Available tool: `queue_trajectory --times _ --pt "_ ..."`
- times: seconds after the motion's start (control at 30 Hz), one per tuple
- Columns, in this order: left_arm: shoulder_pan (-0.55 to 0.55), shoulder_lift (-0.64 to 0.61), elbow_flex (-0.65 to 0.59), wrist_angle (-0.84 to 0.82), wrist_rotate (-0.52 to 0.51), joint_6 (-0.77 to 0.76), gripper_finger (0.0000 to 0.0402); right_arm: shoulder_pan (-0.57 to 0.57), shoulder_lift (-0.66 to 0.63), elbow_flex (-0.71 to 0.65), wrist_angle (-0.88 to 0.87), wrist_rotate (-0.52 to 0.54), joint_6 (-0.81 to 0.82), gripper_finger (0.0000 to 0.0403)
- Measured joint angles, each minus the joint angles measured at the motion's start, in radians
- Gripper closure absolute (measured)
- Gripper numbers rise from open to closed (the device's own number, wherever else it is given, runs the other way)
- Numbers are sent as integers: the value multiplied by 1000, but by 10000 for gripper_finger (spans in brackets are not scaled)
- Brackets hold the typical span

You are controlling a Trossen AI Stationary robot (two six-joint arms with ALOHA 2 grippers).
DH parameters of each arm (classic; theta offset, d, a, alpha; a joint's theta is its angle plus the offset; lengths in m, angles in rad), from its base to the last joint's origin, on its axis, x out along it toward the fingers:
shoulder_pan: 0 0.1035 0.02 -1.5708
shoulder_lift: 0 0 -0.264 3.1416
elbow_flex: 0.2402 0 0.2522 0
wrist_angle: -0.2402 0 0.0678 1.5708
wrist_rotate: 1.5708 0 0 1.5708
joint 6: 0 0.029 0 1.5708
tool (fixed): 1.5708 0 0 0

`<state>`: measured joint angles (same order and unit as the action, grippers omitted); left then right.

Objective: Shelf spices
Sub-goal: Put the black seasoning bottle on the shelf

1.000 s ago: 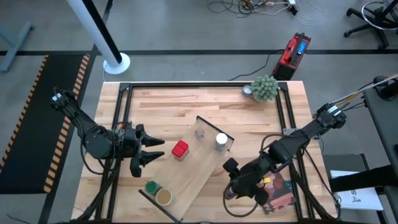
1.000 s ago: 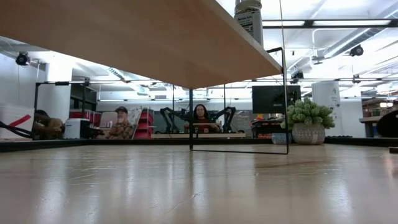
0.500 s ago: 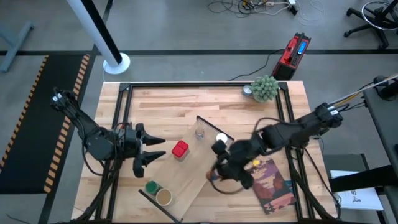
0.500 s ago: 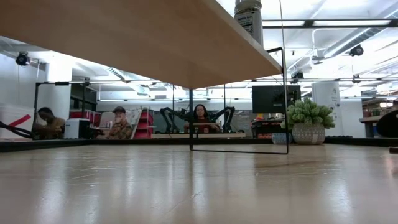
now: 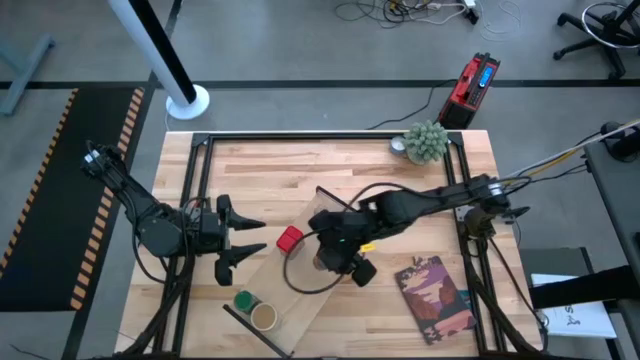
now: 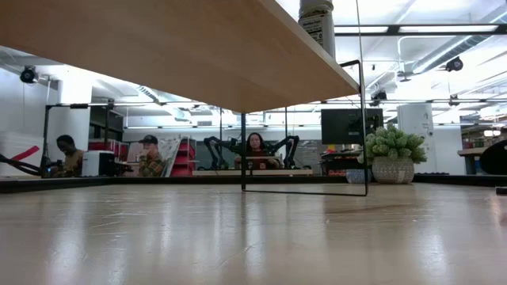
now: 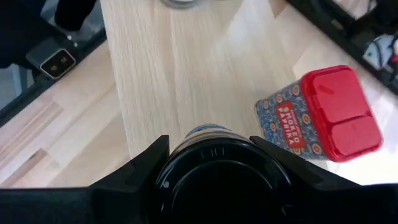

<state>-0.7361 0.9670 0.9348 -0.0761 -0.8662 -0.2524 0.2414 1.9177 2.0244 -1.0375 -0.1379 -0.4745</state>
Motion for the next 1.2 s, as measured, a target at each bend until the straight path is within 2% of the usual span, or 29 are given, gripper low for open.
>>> queue_trajectory --times 0.23,0.4,0.6,1.07,1.2 --pt "0 -47 0 -2 -6 45 187 -14 155 214 -172 6 -24 216" --pt "-2 -87 0 -53 44 111 187 -15 216 296 -210 -1 -48 213" --pt "-2 -122 0 -159 46 95 187 -15 237 311 -255 -30 -45 214" --pt "-2 -151 0 -163 39 73 187 -3 219 309 -278 -43 -14 212" --pt "-2 -140 0 -167 39 86 186 2 219 309 -267 -44 -13 200"
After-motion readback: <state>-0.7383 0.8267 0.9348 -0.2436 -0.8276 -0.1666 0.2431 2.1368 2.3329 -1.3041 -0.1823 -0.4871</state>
